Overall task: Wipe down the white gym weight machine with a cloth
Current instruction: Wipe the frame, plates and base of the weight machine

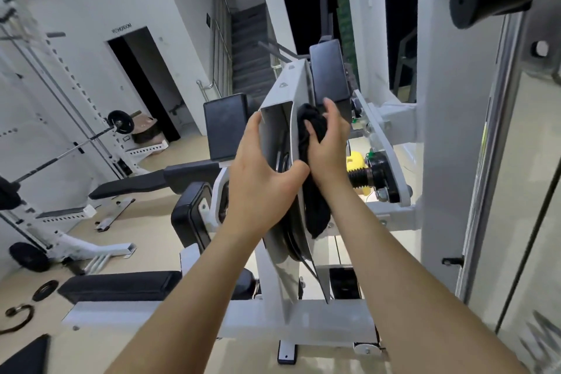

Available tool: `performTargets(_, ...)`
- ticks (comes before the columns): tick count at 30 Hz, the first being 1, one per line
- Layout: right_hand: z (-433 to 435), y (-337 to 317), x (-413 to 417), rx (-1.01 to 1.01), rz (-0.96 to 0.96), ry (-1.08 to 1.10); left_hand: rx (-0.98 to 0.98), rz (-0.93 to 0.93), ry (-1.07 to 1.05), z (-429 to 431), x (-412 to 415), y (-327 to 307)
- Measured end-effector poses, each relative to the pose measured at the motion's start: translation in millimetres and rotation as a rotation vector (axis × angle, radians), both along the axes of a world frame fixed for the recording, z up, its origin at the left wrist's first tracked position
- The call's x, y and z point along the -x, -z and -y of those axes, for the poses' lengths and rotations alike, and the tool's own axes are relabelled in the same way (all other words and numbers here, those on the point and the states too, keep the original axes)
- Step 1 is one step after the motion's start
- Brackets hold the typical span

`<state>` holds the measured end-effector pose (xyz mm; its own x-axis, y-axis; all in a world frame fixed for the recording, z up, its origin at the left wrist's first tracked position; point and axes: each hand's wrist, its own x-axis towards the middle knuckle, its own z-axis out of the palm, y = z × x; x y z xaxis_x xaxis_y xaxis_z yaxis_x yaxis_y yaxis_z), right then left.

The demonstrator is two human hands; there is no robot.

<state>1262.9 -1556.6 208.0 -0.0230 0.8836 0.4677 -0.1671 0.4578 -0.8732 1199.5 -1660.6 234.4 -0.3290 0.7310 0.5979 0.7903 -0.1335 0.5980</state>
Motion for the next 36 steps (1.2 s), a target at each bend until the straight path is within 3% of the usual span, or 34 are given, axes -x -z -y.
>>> performTargets(5, 50, 30, -12, -0.045, -0.131, -0.259, 0.020, 0.094, -0.001, -1, 3, 4)
performTargets(9, 27, 11, -4, -0.164, -0.052, -0.120, 0.006, 0.182, 0.045, -6, 8, 7)
performTargets(13, -25, 1, 10, -0.018, 0.007, -0.124, -0.006, 0.228, 0.077, -8, 8, 9)
performTargets(16, -20, 23, 7, 0.046, 0.051, -0.142, 0.012, 0.076, 0.040, -6, 8, 2)
performTargets(20, 5, 35, 2, -0.025, -0.005, -0.160, 0.093, -0.362, -0.120, -31, 16, -35)
performTargets(22, -10, 13, 6, -0.089, -0.023, -0.157, 0.223, -0.498, -0.068, -59, 19, -58)
performTargets(25, -53, -16, 20, -0.029, 0.014, -0.150, 0.379, -0.533, 0.038, -82, 19, -68)
performTargets(30, -77, 2, 23, 0.215, 0.194, -0.159, 0.379, -0.633, 0.034, -84, 27, -65)
performTargets(32, -61, 19, 21, 0.139, 0.199, -0.152, 0.361, -0.668, 0.021, -90, 29, -71)
performTargets(36, -60, 6, 25, -0.043, 0.048, 0.016, 0.470, -0.551, 0.101, -105, 31, -78)
